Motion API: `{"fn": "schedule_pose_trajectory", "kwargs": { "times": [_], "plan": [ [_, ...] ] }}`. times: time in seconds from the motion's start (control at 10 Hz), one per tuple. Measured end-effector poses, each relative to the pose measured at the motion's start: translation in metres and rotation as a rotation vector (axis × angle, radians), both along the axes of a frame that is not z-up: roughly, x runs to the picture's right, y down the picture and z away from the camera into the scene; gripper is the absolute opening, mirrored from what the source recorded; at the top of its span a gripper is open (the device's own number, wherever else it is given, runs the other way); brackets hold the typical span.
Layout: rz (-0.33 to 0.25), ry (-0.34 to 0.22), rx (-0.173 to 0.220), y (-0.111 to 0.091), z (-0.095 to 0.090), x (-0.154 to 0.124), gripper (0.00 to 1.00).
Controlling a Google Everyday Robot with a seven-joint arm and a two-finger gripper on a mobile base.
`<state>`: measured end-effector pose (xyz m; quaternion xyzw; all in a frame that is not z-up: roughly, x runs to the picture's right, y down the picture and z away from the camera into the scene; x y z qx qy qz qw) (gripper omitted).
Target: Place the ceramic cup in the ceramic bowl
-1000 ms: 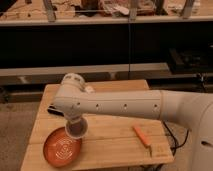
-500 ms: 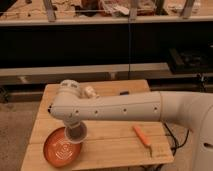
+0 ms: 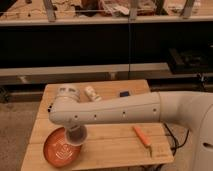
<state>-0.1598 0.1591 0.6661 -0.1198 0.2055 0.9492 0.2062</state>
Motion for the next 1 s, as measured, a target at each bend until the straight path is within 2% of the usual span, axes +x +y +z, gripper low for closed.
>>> {"fn": "schedule_pose_trajectory", "kwargs": {
  "times": [1.0],
  "plan": [
    [-0.063,-0.017,0.011,0.009,0.003,-0.01,0.0]
  ]
}}
